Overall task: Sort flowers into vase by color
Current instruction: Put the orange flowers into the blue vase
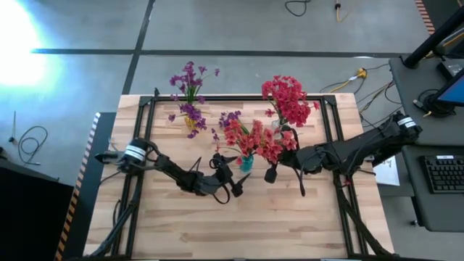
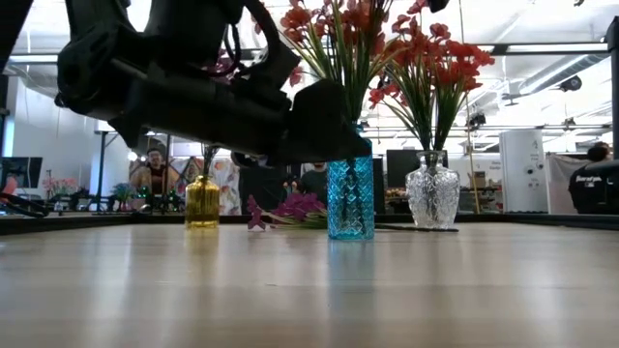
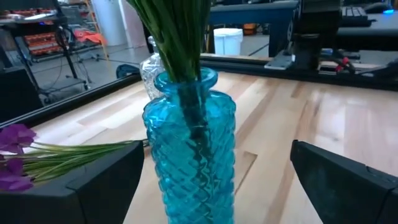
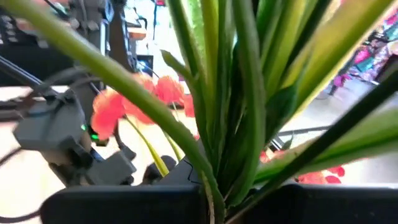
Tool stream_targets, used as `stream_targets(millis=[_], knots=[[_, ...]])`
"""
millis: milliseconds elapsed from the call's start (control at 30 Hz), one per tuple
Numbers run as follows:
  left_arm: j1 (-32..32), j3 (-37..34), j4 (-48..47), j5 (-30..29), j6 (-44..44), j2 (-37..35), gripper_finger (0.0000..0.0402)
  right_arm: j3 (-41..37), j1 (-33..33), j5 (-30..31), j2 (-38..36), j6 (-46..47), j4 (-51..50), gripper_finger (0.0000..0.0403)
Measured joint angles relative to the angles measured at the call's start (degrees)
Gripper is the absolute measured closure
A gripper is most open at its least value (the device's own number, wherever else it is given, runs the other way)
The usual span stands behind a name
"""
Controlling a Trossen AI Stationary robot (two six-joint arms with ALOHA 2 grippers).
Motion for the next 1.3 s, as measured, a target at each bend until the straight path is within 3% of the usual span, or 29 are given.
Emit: stream_targets(millis=[967, 1300], knots=[[3.2, 0.2, 1.1, -2.3, 0.3, 1.4, 0.0013, -0.1, -1.3, 0.9, 1.5, 0.5, 0.1, 0.039], [4.1, 0.2, 1.2, 0.8, 0.1, 1.4, 0.0013, -0.1, -1.4, 0.9, 1.5, 2.6, 0.1, 0.039]])
